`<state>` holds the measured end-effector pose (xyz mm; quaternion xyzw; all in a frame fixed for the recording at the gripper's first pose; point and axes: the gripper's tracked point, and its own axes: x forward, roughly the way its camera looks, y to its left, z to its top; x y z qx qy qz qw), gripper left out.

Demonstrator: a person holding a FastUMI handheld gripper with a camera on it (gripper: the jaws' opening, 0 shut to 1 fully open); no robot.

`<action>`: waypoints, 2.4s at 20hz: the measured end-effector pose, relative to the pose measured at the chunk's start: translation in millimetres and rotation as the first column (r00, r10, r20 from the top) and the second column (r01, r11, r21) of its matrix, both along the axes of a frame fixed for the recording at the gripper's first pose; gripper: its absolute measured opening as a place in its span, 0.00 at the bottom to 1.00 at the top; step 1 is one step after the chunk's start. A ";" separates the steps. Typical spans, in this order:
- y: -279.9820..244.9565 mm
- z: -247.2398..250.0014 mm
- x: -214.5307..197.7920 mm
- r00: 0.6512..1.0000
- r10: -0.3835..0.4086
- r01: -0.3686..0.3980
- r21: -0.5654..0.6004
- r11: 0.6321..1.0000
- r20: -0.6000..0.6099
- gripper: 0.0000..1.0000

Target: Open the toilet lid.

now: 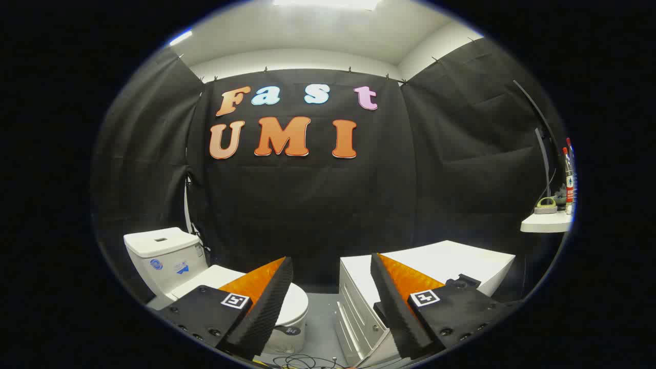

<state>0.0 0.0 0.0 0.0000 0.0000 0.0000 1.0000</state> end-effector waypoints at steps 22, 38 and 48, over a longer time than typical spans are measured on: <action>-9.2 1.3 -0.3 0.999 -0.031 0.031 0.016 0.999 0.010 0.98; 71.4 30.9 36.7 0.995 0.037 -0.057 0.215 0.975 0.095 0.98; 69.1 -135.3 75.7 0.988 -0.111 0.155 0.675 0.721 -0.107 0.98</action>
